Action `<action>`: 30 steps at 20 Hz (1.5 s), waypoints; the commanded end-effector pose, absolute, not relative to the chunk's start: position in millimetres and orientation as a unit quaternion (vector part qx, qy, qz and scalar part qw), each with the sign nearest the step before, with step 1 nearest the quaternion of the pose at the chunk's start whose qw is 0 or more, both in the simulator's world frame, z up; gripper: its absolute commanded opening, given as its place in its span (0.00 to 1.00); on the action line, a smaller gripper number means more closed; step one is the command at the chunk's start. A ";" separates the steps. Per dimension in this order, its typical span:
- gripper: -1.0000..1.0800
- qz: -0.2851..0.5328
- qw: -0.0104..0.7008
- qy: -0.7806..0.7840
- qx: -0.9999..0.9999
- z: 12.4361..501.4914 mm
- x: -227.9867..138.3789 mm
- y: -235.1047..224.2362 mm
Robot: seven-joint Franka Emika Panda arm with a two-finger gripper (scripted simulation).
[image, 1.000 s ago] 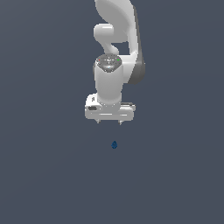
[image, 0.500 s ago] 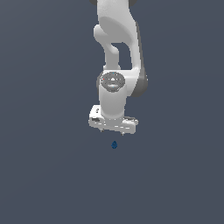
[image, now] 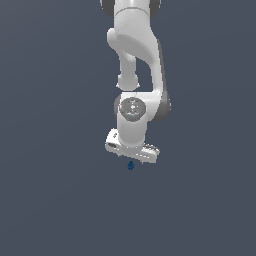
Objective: Pick up the object and move it to a goal position.
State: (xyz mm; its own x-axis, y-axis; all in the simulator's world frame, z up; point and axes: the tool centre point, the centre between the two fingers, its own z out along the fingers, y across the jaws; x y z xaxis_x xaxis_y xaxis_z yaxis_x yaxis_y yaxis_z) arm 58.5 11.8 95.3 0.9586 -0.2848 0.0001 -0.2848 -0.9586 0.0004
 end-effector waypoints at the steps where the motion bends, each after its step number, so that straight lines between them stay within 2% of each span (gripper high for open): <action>1: 0.96 0.000 0.000 -0.149 0.989 92.8 60.4 12.6; 21: 0.96 0.000 0.000 -0.149 0.989 42.5 60.4 12.7; 22: 0.00 0.000 0.000 -0.149 0.989 42.5 60.4 12.7; 30: 0.00 0.000 0.000 -0.149 0.989 42.5 60.4 12.7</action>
State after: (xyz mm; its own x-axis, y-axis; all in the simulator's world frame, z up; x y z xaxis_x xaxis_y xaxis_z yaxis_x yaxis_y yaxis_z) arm 60.3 12.8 42.5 0.9555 -0.2951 -0.0001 -0.2951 -0.9555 0.0000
